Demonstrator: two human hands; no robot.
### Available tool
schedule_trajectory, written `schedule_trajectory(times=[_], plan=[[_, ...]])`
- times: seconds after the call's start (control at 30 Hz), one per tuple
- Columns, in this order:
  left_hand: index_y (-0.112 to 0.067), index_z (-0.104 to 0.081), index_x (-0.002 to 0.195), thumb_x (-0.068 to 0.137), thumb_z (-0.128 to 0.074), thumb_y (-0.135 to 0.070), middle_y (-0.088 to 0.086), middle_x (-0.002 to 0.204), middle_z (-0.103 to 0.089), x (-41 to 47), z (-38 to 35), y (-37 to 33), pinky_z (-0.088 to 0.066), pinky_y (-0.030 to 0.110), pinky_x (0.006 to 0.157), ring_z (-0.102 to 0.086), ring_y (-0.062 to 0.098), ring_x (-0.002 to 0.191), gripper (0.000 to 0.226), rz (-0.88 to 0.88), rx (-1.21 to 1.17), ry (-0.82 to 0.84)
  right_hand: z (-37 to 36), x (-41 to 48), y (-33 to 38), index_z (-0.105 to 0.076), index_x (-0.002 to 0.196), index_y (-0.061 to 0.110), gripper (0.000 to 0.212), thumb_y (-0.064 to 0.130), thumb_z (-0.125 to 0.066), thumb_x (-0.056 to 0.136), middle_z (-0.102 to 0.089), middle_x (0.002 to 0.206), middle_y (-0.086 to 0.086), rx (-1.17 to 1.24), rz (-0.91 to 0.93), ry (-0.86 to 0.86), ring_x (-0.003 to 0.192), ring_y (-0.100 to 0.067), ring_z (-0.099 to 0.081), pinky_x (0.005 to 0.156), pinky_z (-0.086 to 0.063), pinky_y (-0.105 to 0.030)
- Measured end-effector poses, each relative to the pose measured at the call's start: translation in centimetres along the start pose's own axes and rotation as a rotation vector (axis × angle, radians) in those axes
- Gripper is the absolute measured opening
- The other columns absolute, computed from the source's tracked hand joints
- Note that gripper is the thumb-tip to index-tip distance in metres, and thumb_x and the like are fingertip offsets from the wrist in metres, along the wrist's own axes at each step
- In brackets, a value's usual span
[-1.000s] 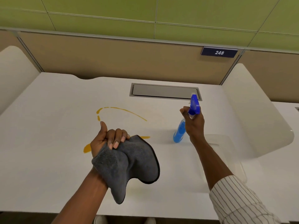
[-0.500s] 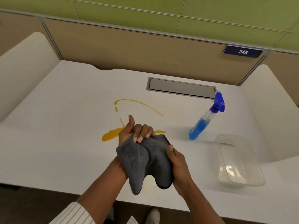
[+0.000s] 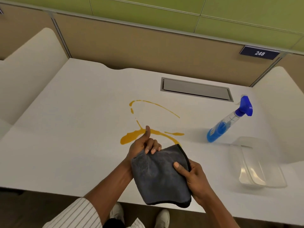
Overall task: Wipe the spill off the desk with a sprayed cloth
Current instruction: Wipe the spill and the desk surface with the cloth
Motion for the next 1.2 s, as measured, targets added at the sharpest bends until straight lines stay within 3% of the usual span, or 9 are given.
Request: schedule_trajectory(times=[0.2, 0.33, 0.47, 0.53, 0.73, 0.8, 0.87, 0.97, 1.2], plan=[[-0.005, -0.056, 0.062, 0.097, -0.065, -0.054, 0.021, 0.079, -0.069, -1.3, 3.1, -1.7, -0.053, 0.053, 0.104, -0.068, 0.035, 0.087, 0.061, -0.041, 0.023, -0.177, -0.6, -0.1, 0.7, -0.071, 0.118, 0.014, 0.041, 0.042, -0.07, 0.088, -0.081, 0.106, -0.006, -0.044, 0.045, -0.107, 0.097, -0.027, -0.078, 0.086, -0.063, -0.046], [-0.001, -0.079, 0.084, 0.103, -0.062, -0.04, 0.015, 0.093, -0.082, -2.3, 8.6, -5.3, -0.053, 0.048, 0.103, -0.076, 0.024, 0.097, 0.047, -0.246, 0.515, -0.405, 1.9, -0.7, 1.7, -0.071, 0.117, 0.015, 0.029, 0.033, -0.066, 0.095, -0.081, 0.104, -0.003, -0.043, 0.102, -0.279, 0.094, -0.023, -0.078, 0.08, -0.063, -0.041], [-0.014, -0.074, 0.074, 0.095, -0.076, -0.042, 0.001, 0.079, -0.078, -4.7, 15.4, -7.6, -0.051, 0.043, 0.091, -0.07, 0.021, 0.086, 0.034, -0.358, 0.803, -0.739, 4.4, -1.4, 2.2, -0.068, 0.112, 0.023, 0.023, 0.039, -0.064, 0.096, -0.078, 0.092, 0.016, -0.173, 0.173, -0.57, 0.086, -0.015, -0.074, 0.074, -0.061, -0.028], [-0.017, -0.069, 0.077, 0.091, -0.081, -0.039, -0.005, 0.082, -0.074, -5.9, 17.5, -8.3, -0.051, 0.049, 0.09, -0.065, 0.023, 0.089, 0.028, -0.457, 1.04, -0.848, 4.9, -1.3, 2.0, -0.065, 0.121, 0.016, 0.033, 0.038, -0.062, 0.098, -0.073, 0.096, 0.011, -0.317, 0.212, -0.691, 0.085, -0.014, -0.069, 0.081, -0.058, -0.033], [-0.018, -0.065, 0.085, 0.083, -0.086, -0.017, -0.001, 0.097, -0.067, -6.5, 20.0, -6.8, -0.042, 0.042, 0.081, -0.061, 0.029, 0.097, 0.022, -0.666, 1.499, -0.783, 2.6, 2.0, -2.7, -0.058, 0.109, 0.007, 0.028, 0.018, -0.077, 0.092, -0.061, 0.104, -0.012, -0.724, 0.391, -0.778, 0.089, -0.03, -0.06, 0.072, -0.055, -0.041], [-0.017, -0.066, 0.095, 0.085, -0.077, -0.022, 0.003, 0.113, -0.066, -6.5, 20.3, -6.0, -0.042, 0.041, 0.086, -0.059, 0.032, 0.11, 0.016, -0.653, 1.563, -0.767, 0.7, 4.2, -5.6, -0.057, 0.109, 0.006, 0.031, 0.02, -0.078, 0.092, -0.061, 0.114, -0.017, -0.824, 0.331, -0.718, 0.098, -0.035, -0.06, 0.079, -0.057, -0.048], [-0.013, -0.067, 0.112, 0.086, -0.07, -0.029, 0.008, 0.135, -0.062, -6.5, 20.7, -5.0, -0.045, 0.045, 0.098, -0.055, 0.033, 0.127, 0.031, -0.599, 1.598, -0.747, -1.7, 5.8, -8.2, -0.056, 0.12, 0.007, 0.036, 0.028, -0.073, 0.096, -0.061, 0.129, -0.017, -0.872, 0.247, -0.626, 0.111, -0.035, -0.061, 0.093, -0.057, -0.053], [-0.008, -0.06, 0.132, 0.093, -0.064, -0.035, 0.011, 0.157, -0.049, -6.6, 20.9, -4.2, -0.043, 0.048, 0.113, -0.046, 0.033, 0.144, 0.047, -0.546, 1.647, -0.726, -3.8, 7.1, -10.2, -0.043, 0.143, 0.007, 0.056, 0.03, -0.067, 0.099, -0.05, 0.152, -0.02, -0.824, 0.195, -0.59, 0.138, -0.039, -0.049, 0.116, -0.042, -0.057], [-0.001, -0.051, 0.144, 0.101, -0.046, -0.04, 0.019, 0.165, -0.039, -6.1, 20.3, -3.6, -0.041, 0.055, 0.118, -0.038, 0.038, 0.152, 0.058, -0.425, 1.824, -0.741, -4.2, 9.2, -9.2, -0.016, 0.164, 0.016, 0.072, 0.039, -0.053, 0.106, -0.019, 0.173, -0.007, -1.015, 0.22, -0.522, 0.161, -0.028, -0.012, 0.13, -0.017, -0.055]])
Point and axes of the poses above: each hand's wrist, its own x-axis towards the middle knuckle, its own z-axis out of the back of the hand, y = z × x, the point moved 6 cm from there along x, towards the middle knuckle
